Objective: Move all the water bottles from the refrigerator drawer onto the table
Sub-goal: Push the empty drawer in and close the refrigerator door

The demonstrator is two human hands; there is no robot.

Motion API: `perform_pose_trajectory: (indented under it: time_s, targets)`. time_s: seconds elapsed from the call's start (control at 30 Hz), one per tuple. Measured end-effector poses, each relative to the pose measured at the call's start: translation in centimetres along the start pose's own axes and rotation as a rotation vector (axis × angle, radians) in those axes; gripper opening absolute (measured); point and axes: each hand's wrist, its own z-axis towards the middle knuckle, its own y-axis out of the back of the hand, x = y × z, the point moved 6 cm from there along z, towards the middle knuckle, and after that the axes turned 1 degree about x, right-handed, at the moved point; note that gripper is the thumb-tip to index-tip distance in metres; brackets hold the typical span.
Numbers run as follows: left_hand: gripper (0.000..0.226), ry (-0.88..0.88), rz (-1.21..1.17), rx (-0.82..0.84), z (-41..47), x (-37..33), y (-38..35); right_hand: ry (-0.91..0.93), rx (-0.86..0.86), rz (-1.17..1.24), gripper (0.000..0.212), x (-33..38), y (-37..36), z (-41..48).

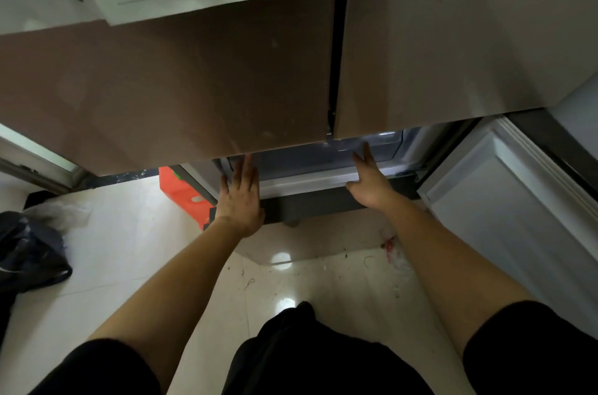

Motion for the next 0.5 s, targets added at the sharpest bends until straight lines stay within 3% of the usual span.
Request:
perform_pose_trajectory:
  time_s: [0.13,0.3,0.5]
  targets:
    - [0.093,-0.051,-0.055,-0.157,-0.4,-0.5,1.0,-0.007,-0.154,0.016,0.080,0.6,1.2,-0.7]
    - [0.089,-0.050,-0.243,-0.325,0.2,-2.4,1.7,0.061,-0.533,-0.059,0.066,0.8,4.7,-5.7]
    - [0.074,-0.251,-0.307,-0.285,1.1,-9.6,1.5,0.105,-1.051,-0.283,0.038,-2.1,10.7,-16.6]
